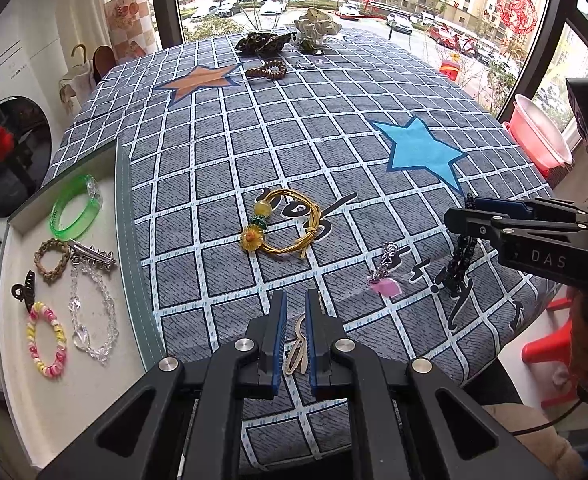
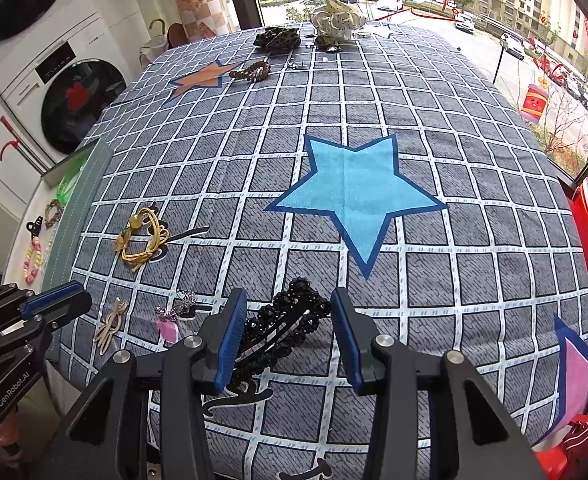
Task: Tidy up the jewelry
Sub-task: 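Grasp the gold leaf hairpin with the left tool while the right tool holds the black clip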
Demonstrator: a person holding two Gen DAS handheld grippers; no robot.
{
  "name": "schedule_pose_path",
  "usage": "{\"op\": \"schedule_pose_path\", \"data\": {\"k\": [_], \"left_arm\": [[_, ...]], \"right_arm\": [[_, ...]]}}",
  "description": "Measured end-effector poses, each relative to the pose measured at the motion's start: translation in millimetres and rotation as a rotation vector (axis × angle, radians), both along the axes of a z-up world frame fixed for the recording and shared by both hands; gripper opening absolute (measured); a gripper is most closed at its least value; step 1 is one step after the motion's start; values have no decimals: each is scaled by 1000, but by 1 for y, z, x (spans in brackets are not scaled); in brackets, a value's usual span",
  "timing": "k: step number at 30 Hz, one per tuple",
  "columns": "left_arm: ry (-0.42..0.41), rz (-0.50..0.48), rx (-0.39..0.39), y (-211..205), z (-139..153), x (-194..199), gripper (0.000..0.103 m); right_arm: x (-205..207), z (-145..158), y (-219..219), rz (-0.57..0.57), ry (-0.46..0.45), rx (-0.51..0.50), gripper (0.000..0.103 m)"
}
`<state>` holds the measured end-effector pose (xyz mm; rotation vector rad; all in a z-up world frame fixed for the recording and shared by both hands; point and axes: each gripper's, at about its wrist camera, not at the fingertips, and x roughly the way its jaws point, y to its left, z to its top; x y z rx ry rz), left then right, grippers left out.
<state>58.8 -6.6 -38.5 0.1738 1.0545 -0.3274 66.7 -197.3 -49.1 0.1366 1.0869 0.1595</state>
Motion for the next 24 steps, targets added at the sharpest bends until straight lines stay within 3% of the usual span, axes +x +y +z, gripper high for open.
{"op": "schedule_pose_path", "data": {"k": [11, 12, 14, 16, 18, 21, 24], "left_arm": [[34, 6, 21, -4, -14, 0, 17], [38, 7, 22, -4, -15, 0, 22], [35, 22, 30, -3, -16, 0, 103], [-20, 29, 42, -3, -10, -4, 103], [-30, 19, 43, -4, -9, -5, 103], [-38, 23, 72, -5, -11, -3, 103], [-43, 13, 95, -8, -15, -3, 103]], "right_arm": [[-4, -4, -5, -7, 10, 25, 47], [-4, -5, -5, -1, 14, 31, 47], [-2, -8, -4, 5, 24, 45, 48], [2, -12, -7, -5, 47, 66, 49], [2, -13, -9, -25, 59, 78, 51], [-1, -13, -8, -52, 80, 50, 64], [-8, -15, -6, -92, 101, 43, 65]]}}
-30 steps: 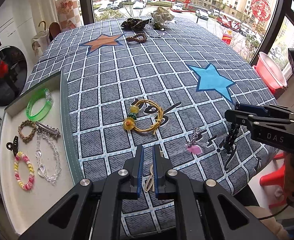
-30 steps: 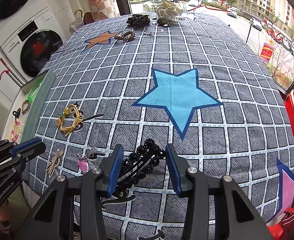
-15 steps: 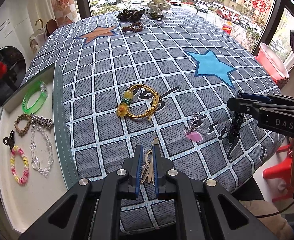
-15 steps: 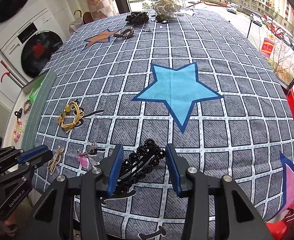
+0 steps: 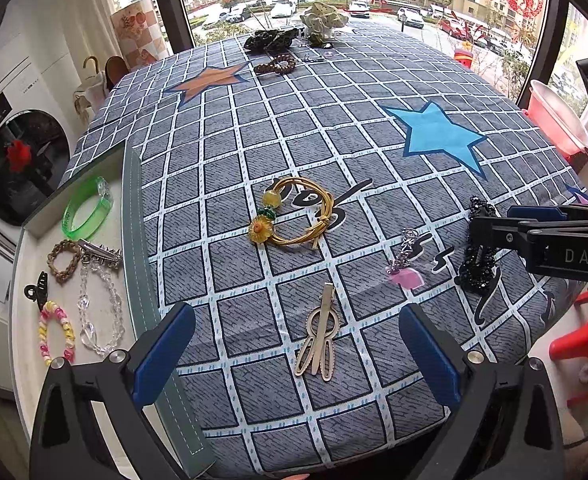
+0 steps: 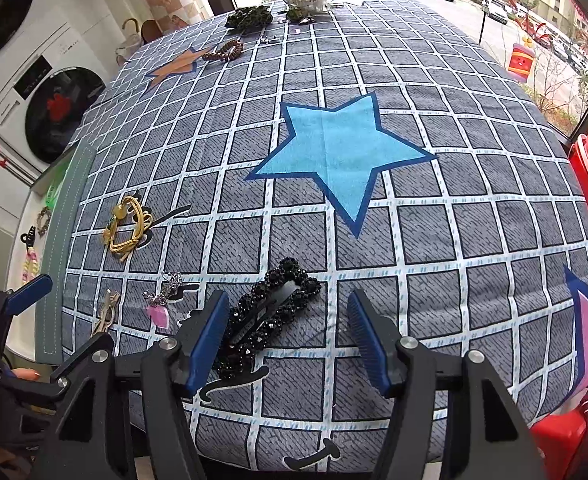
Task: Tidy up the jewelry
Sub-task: 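Grasp the gold leaf hairpin with the left tool while the right tool holds the black clip, then carry the hairpin with the left tool while the right tool carries the black clip to the tray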
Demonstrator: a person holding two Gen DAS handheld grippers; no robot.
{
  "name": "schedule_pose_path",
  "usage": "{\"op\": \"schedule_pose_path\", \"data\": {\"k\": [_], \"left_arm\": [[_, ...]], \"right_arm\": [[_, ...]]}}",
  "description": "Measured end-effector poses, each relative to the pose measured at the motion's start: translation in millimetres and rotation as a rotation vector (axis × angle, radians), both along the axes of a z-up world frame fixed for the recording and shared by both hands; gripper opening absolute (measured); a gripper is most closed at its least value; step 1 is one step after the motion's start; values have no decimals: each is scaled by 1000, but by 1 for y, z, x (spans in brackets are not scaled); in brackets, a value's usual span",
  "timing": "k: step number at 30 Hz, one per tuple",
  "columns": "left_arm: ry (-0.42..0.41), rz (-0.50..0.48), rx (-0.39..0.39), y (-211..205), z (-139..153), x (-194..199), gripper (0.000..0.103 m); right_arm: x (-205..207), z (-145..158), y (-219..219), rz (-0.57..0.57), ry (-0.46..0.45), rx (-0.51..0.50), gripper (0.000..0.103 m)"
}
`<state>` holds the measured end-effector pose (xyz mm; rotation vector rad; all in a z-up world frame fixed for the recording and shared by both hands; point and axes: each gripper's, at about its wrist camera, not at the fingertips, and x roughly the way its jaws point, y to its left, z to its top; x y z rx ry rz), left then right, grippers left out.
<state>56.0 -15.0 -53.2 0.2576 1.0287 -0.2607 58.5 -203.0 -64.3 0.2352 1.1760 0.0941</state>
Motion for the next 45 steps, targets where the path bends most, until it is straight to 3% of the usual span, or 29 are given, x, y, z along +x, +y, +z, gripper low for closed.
{"op": "schedule_pose_path", "data": {"k": [4, 7, 9, 12, 13, 14, 16, 23, 31, 38, 45], "left_arm": [[4, -32, 36, -7, -5, 0, 103], [33, -57, 40, -10, -11, 1, 89], [49, -61, 26, -10, -14, 1, 84], [78, -70, -34, -8, -14, 2, 69], [85, -76, -53, -8, -13, 1, 59], [77, -81, -51, -9, -12, -1, 42], [76, -98, -53, -11, -11, -3, 26], [69, -61, -123, -3, -2, -8, 26], [10, -15, -167, 13, 26, -8, 26], [-51, 31, -182, 45, 49, -15, 26], [-84, 121, -149, 100, 58, -24, 26]], "right_arm": [[-8, 1, 15, -10, 7, -28, 65], [-7, 1, 33, 19, 12, -122, 65], [-7, 0, 44, 53, 10, -187, 65], [-8, 1, 46, 87, 1, -202, 57], [-8, 2, 45, 92, 0, -199, 55], [-9, 2, 43, 99, 1, -194, 54], [-10, 2, 39, 109, -7, -178, 53], [-16, 4, 17, 85, -38, -43, 53], [-15, 25, 18, 97, -94, -11, 53], [-10, 53, 45, 167, -148, 10, 53], [-2, 77, 106, 312, -195, 48, 53]]}}
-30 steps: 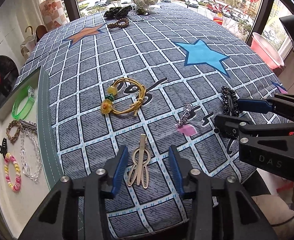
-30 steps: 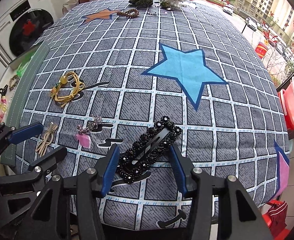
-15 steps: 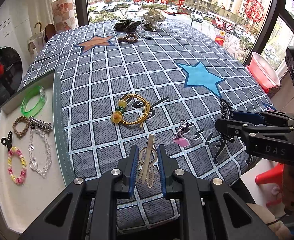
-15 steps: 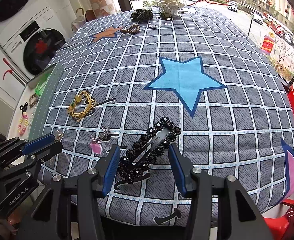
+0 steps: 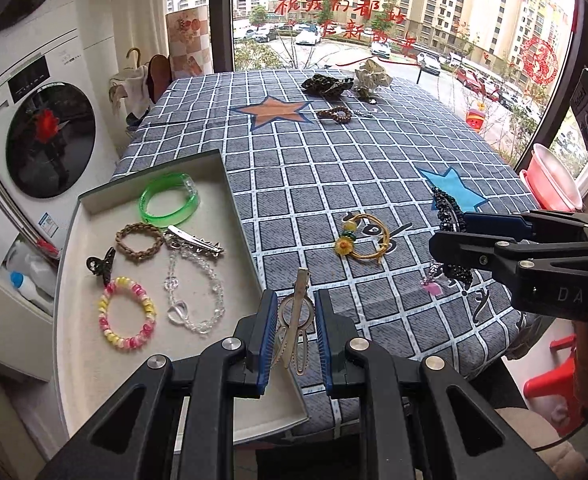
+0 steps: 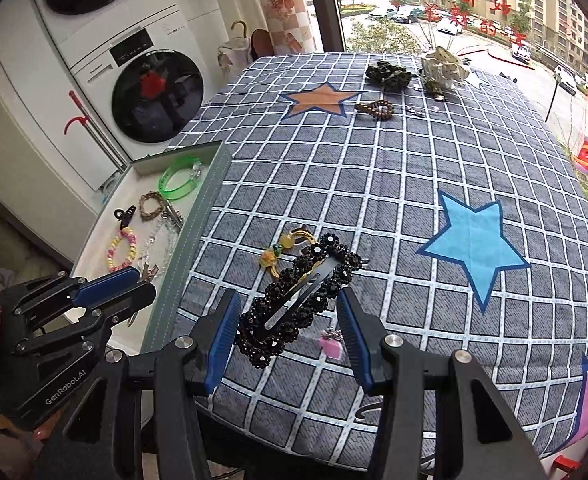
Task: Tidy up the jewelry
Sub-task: 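Carry the hairpin with the left tool while the right tool carries the black clip to the tray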
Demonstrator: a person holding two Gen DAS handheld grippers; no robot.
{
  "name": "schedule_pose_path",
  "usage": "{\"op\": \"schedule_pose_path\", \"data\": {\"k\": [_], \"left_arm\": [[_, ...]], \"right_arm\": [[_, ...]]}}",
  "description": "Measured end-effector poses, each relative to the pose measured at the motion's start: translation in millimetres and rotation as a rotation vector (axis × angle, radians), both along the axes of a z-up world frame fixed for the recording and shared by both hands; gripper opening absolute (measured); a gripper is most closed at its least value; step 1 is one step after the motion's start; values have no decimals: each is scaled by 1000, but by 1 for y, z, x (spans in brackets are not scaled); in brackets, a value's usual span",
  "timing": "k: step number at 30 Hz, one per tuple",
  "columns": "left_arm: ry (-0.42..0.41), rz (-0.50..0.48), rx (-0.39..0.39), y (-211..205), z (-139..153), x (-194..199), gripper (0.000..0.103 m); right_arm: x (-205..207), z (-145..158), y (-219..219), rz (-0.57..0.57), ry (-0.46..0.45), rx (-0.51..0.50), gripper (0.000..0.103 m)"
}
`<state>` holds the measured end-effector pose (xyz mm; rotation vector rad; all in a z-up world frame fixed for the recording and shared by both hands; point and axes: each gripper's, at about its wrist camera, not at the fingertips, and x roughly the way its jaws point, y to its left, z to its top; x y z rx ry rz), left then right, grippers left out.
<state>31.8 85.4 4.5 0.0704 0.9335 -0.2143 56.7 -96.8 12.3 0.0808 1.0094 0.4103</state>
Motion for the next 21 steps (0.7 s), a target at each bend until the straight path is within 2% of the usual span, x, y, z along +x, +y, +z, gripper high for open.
{"op": "schedule_pose_path", "data": {"k": [10, 15, 21], "left_arm": [[27, 174, 22, 93, -14, -12, 26], [63, 218, 12, 119, -31, -14, 26], [89, 254, 4, 134, -45, -7, 26]], "right_arm": [[6, 2, 113, 238, -4, -6, 53], [8, -10, 153, 313, 29, -31, 53], [15, -24, 182, 353, 56, -74, 53]]}}
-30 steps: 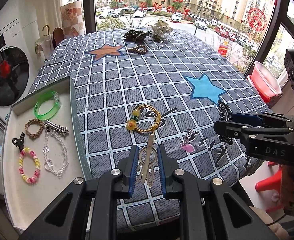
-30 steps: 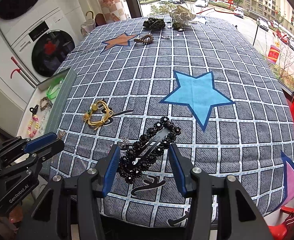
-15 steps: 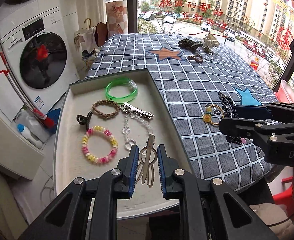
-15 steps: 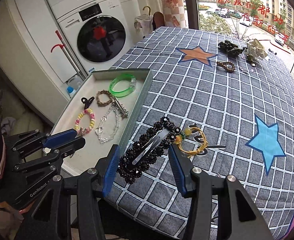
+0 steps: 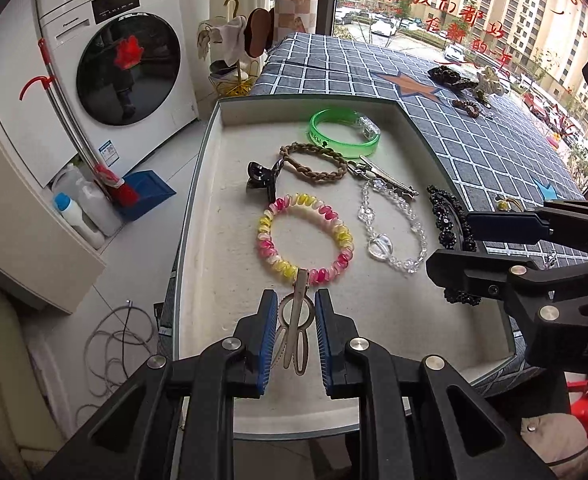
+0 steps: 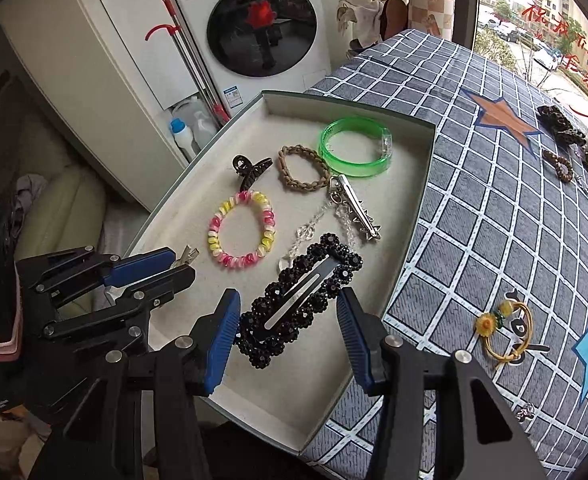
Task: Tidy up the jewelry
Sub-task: 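Carry the hairpin with the left tool while the right tool carries the black clip to the tray, then open the left tool releasing the hairpin while the right tool releases the black clip in the tray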
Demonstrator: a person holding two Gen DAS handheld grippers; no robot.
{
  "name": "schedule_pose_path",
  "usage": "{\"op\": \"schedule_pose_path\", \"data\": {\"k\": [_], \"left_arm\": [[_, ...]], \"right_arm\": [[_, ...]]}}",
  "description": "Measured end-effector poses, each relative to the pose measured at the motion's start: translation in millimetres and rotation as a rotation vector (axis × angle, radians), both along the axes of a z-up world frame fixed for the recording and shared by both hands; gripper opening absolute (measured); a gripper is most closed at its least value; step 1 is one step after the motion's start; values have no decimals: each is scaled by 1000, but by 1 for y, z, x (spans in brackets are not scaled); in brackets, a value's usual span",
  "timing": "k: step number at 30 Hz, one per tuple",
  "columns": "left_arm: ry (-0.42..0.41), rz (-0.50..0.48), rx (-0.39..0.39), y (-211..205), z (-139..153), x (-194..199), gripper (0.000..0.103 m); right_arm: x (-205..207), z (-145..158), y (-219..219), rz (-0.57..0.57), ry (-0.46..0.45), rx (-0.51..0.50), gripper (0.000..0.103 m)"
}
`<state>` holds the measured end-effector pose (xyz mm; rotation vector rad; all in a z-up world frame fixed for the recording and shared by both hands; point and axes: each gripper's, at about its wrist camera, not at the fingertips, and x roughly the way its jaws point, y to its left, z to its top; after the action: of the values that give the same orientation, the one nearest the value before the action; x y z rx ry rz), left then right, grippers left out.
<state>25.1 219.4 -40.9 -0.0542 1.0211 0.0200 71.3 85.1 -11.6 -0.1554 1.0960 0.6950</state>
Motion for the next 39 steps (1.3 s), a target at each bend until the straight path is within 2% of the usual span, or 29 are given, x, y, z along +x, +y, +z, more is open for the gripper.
{"op": "schedule_pose_path", "data": {"k": [11, 22, 27, 31, 35, 39], "left_arm": [[35, 68, -38, 15, -19, 19, 26], [32, 66, 12, 10, -22, 21, 26], [38, 74, 9, 10, -22, 22, 26], [43, 73, 13, 7, -22, 22, 26], [49, 73, 16, 3, -21, 22, 26], [50, 83, 22, 1, -19, 21, 26]], "right_arm": [[40, -16, 34, -10, 19, -42, 53], [57, -37, 43, -33, 62, -78, 55], [58, -37, 42, -39, 73, -69, 56], [61, -38, 41, -44, 88, -58, 66], [60, -33, 34, -61, 97, -27, 68], [57, -20, 21, -86, 88, 21, 80]]}}
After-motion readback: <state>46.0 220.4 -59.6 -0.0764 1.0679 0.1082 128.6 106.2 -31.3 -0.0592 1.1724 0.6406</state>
